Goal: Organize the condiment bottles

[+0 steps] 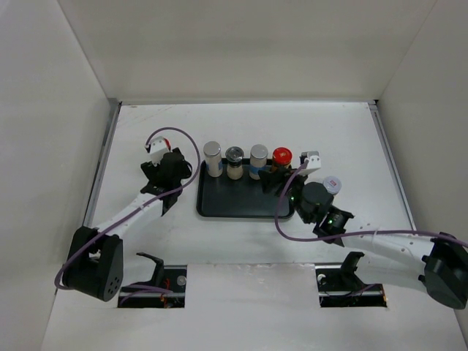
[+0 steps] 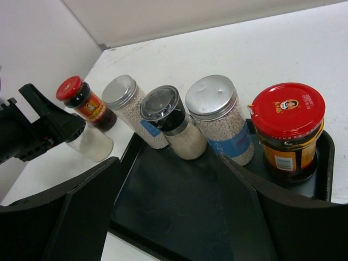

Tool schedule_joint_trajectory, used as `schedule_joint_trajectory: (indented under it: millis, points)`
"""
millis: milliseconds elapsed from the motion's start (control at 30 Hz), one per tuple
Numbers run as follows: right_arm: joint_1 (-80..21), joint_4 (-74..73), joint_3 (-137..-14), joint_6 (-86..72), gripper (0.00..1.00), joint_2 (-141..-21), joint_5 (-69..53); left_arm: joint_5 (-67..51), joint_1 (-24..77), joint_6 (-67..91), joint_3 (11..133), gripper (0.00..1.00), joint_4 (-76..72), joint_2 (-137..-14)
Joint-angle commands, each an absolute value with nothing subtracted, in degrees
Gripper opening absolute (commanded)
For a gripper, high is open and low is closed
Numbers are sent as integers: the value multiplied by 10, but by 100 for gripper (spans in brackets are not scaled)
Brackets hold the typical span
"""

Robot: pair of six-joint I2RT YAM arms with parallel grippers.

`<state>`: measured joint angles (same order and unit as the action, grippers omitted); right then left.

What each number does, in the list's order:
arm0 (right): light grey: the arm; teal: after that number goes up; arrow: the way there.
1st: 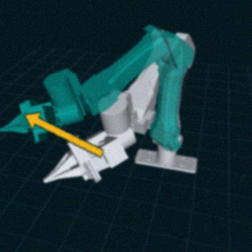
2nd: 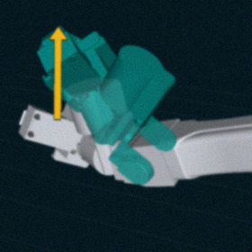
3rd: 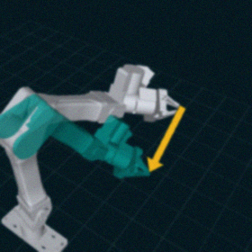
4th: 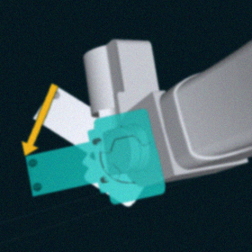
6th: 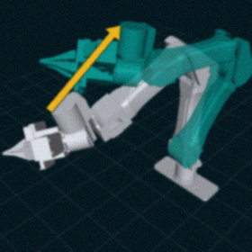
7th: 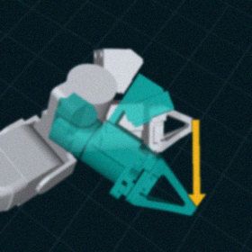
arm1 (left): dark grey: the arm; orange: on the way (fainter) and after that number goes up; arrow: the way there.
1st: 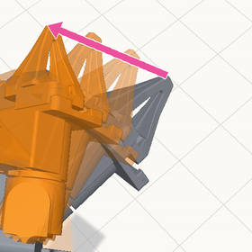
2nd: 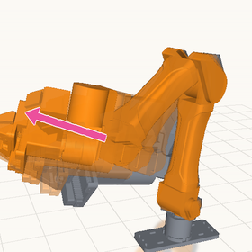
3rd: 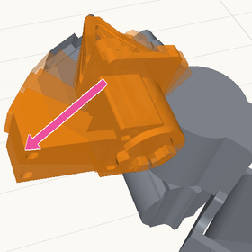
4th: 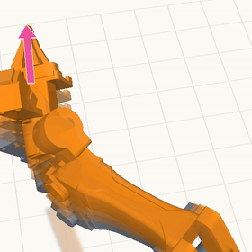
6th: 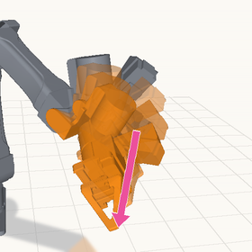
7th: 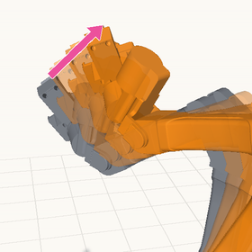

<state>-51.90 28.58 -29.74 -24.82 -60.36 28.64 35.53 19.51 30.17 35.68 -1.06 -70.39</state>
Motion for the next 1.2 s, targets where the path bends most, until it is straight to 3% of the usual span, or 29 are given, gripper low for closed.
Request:
schedule_joint_trajectory:
  millis: [0, 200, 367, 667, 900, 1167]
  points:
    - [-524, 330, -294, -247, 77, -606, 277, 366, 196, 288, 373, 74, -66, -706]
    - [-524, 331, -296, -250, 76, -620, 277, 371, 197, 286, 355, 47, -79, -692]
    - [-522, 336, -293, -250, 77, -622, 279, 380, 209, 272, 346, 38, -48, -624]
    - [-514, 337, -291, -251, 80, -627, 283, 432, 349, 278, 364, 37, 33, -480]
    - [-508, 337, -288, -251, 82, -623, 288, 438, 471, 308, 363, 37, -11, -567]
    - [-501, 338, -283, -251, 82, -616, 293, 453, 520, 314, 354, 38, -81, -651]
